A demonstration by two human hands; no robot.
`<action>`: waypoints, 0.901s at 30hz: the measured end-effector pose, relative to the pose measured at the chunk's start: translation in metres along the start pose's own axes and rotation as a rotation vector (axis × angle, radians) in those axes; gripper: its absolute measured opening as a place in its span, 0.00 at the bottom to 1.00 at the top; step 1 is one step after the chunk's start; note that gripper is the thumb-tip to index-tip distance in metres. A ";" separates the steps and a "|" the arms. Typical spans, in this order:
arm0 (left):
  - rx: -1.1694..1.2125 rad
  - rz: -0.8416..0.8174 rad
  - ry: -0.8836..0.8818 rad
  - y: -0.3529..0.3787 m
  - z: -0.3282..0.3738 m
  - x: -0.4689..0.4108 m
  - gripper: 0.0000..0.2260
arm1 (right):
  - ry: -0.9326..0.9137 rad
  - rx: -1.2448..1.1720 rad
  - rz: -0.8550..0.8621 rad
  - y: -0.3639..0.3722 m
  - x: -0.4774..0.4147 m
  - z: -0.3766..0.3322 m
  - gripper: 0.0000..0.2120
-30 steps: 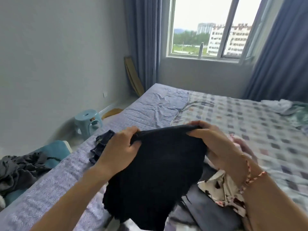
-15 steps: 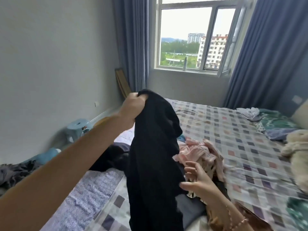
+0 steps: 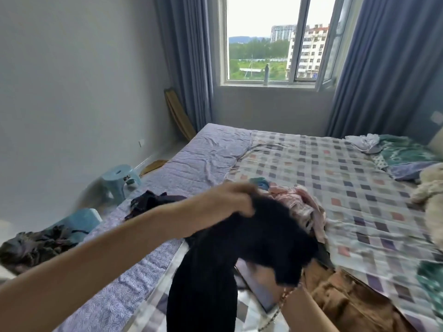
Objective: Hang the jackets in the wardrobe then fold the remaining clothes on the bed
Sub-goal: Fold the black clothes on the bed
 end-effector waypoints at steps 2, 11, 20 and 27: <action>-0.061 0.025 -0.137 -0.027 -0.041 0.019 0.08 | -0.012 -0.107 0.029 -0.020 0.001 -0.012 0.13; -0.050 0.885 -0.414 -0.108 -0.166 0.035 0.04 | 0.087 0.073 -0.152 -0.040 0.014 -0.045 0.08; 0.074 0.483 -0.193 0.037 -0.161 -0.009 0.39 | 0.164 -0.104 -0.134 -0.019 0.017 -0.045 0.15; -0.308 0.555 0.068 0.053 -0.180 -0.030 0.27 | -0.046 0.301 -0.089 -0.023 0.025 -0.050 0.39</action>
Point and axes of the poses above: each hand's wrist, its own x-axis away from the middle knuckle, its own y-axis out of the palm, z = x × y, the point moved 1 cm from there along -x, towards the middle knuckle, and after that the axes turned 9 degrees about x, right-handed, at the moved point
